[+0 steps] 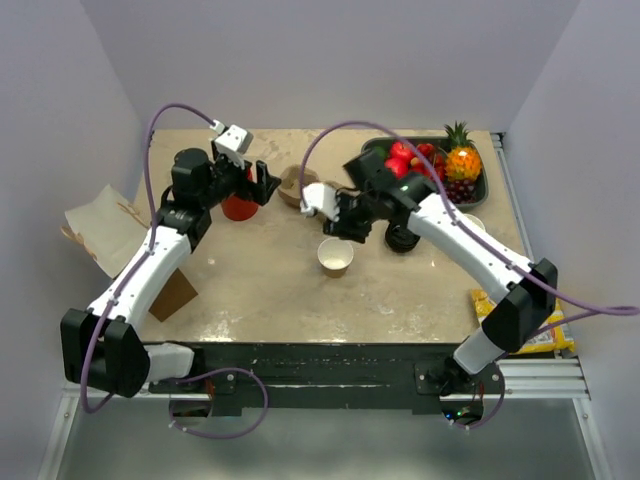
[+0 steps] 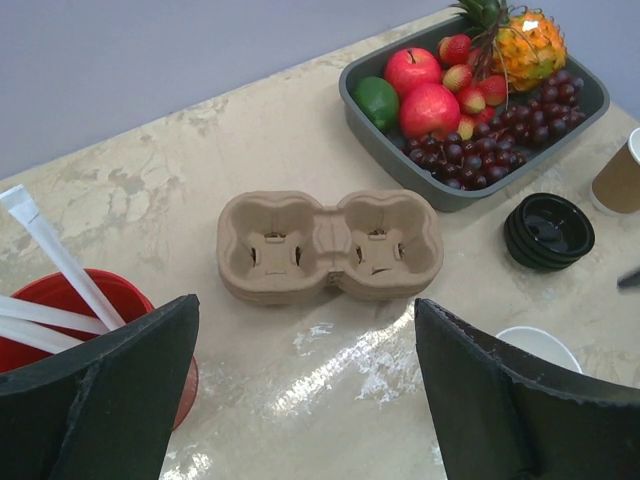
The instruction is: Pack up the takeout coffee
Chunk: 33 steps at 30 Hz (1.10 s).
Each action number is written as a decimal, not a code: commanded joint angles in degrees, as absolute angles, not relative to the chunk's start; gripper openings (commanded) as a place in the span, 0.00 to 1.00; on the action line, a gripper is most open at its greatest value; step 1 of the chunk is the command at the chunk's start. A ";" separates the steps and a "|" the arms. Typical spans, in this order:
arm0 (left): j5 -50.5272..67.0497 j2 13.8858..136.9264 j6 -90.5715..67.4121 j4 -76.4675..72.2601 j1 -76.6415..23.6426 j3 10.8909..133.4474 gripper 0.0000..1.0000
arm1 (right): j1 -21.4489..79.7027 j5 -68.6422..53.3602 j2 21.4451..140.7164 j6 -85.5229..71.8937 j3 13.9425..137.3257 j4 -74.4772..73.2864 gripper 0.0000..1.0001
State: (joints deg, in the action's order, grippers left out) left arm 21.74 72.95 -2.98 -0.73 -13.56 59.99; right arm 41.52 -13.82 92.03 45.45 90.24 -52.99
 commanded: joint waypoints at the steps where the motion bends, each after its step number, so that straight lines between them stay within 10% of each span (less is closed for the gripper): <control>1: 23.64 74.97 -3.16 -2.20 -13.62 63.81 0.93 | 27.65 -17.75 91.23 37.81 89.49 -50.30 0.68; 33: 25.23 83.32 -2.81 -2.11 -14.50 68.20 0.91 | 19.07 -3.96 96.68 45.44 70.31 -37.53 0.55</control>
